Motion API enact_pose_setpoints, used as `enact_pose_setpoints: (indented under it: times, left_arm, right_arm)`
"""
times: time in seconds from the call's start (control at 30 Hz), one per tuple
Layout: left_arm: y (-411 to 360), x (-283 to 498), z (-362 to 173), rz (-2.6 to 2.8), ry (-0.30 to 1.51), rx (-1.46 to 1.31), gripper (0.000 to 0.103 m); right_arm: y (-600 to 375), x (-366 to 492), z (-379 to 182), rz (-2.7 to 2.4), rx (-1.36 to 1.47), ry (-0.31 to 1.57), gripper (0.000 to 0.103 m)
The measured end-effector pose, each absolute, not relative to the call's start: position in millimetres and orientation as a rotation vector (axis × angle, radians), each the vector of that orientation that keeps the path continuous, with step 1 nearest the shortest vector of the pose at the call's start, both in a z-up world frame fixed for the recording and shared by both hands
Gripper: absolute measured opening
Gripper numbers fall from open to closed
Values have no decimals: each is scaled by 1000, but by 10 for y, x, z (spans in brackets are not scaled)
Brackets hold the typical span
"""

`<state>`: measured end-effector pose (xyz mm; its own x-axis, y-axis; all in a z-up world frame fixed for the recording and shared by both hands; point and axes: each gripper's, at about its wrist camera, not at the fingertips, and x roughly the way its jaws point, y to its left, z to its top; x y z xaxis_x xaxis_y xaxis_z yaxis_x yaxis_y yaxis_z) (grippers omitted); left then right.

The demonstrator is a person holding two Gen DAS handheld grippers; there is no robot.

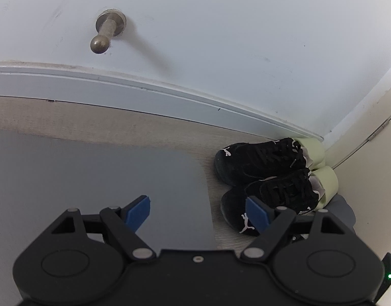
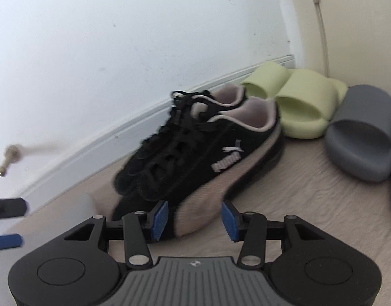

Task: Organize scattered shoes
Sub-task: 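Push the black Pumas against the wall with the right tool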

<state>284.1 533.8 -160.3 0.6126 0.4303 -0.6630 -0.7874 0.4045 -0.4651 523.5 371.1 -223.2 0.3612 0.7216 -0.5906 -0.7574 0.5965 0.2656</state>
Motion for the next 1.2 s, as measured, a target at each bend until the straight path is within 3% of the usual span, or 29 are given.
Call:
enact_pose_setpoints:
  times: [0.17, 0.7, 1.03, 1.2]
  left_arm:
    - [5309, 2892, -1620, 829, 533, -785, 83]
    - [5229, 3009, -1698, 816, 589, -732, 83]
    - [4769, 3305, -1564, 742, 624, -547, 83]
    - [4147, 3534, -1449, 617, 610, -421, 83]
  right_arm:
    - [3791, 5300, -2290, 950, -31, 757, 7]
    - [4081, 5403, -2262, 970, -91, 821, 7]
    - [2791, 5372, -1887, 883, -15, 799, 8]
    - [1844, 5209, -1752, 799, 22, 795, 8]
